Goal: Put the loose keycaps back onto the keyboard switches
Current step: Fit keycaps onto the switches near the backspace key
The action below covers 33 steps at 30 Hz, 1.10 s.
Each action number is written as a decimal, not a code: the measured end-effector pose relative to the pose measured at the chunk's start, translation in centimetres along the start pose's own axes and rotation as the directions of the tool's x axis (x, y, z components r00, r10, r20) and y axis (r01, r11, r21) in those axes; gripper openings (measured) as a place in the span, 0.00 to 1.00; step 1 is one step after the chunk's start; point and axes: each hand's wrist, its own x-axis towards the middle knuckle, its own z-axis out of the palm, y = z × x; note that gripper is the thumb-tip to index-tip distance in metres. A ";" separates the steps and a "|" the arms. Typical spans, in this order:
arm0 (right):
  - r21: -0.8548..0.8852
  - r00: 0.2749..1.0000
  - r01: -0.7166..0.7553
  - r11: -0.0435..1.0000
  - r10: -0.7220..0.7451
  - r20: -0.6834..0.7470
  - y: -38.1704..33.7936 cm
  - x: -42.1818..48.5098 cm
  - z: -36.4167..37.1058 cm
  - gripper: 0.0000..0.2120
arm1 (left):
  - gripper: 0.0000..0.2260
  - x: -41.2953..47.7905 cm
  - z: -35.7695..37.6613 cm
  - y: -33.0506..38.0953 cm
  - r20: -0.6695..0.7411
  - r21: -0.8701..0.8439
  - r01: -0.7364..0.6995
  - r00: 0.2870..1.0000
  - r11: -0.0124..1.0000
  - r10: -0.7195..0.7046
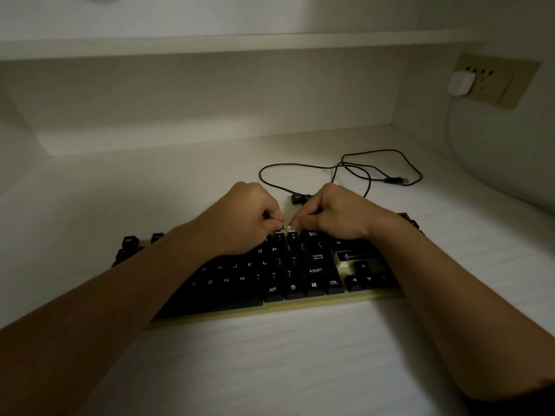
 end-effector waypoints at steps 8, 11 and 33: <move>-0.015 1.000 -0.004 1.000 0.004 -0.009 -0.1 0.0 0.0 0.05 | 0.05 -1.1 1.4 -0.5 -0.163 -0.060 -0.069 0.985 0.996 0.058; -0.018 1.000 -0.009 1.000 0.009 -0.009 -0.1 0.0 -0.1 0.05 | 0.05 -1.4 1.9 -0.6 -0.222 -0.041 -0.095 0.971 0.995 0.083; -0.031 1.000 -0.012 0.999 0.011 -0.008 -0.6 -0.1 0.0 0.06 | 0.11 -1.9 2.5 -0.7 -0.235 0.005 -0.157 0.960 0.988 0.154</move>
